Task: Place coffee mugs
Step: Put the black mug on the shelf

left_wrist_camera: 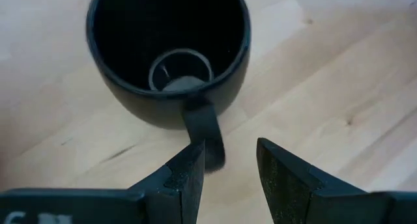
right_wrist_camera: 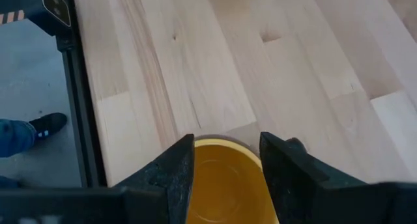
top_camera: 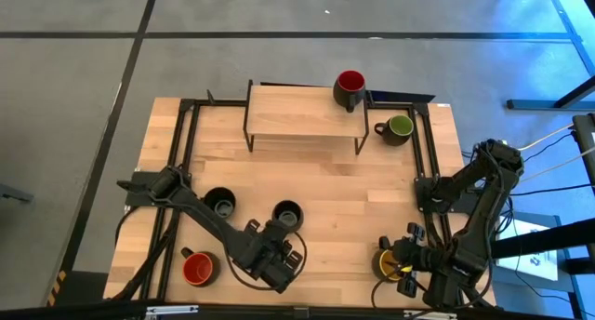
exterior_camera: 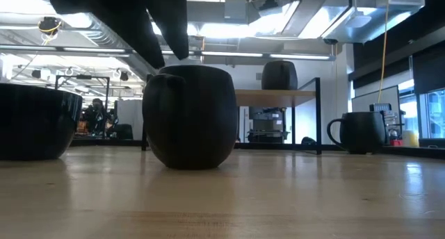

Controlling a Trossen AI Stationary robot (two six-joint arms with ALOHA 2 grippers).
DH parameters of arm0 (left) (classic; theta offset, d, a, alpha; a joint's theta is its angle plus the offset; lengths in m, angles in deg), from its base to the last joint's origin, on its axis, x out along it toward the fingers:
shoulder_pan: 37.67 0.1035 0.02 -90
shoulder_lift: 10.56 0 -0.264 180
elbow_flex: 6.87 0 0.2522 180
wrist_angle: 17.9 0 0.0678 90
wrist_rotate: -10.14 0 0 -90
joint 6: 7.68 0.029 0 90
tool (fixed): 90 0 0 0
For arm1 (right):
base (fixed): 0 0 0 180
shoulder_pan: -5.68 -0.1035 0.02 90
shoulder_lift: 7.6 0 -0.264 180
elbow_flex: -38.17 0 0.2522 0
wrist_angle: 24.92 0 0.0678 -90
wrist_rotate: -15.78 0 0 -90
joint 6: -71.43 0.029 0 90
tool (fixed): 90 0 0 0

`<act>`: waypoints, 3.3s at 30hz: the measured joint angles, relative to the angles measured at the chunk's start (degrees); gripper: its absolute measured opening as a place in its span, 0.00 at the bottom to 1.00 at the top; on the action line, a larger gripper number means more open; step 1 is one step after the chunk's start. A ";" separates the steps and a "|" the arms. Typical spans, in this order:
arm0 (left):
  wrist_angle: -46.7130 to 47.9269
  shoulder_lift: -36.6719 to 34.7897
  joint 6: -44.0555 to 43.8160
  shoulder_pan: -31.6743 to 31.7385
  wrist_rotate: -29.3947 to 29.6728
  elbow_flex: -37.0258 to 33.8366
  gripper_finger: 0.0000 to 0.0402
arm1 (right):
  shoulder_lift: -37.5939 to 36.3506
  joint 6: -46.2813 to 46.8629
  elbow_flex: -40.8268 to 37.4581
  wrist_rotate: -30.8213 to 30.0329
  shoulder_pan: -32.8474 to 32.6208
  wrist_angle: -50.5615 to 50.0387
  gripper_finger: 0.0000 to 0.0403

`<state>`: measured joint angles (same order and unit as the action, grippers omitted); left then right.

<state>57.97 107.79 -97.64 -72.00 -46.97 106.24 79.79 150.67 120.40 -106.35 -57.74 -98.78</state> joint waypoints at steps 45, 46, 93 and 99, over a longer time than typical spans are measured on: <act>1.48 5.54 -6.22 -4.66 16.17 -2.87 0.33 | -0.02 -1.68 0.00 -1.73 0.02 0.16 0.41; 0.79 5.75 -6.16 -4.96 16.72 -4.20 0.33 | -0.02 -1.68 0.00 -2.13 0.02 0.18 0.41; -9.59 5.68 -0.01 -0.93 19.20 -8.73 0.13 | -0.02 -1.27 0.02 -2.66 0.09 0.66 0.41; -4.49 4.69 3.57 -0.76 21.29 -1.86 0.06 | -0.02 1.00 0.02 -1.82 0.07 0.50 0.41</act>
<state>53.48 112.48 -94.07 -72.76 -25.68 104.38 79.77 151.67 120.42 -108.17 -57.67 -98.28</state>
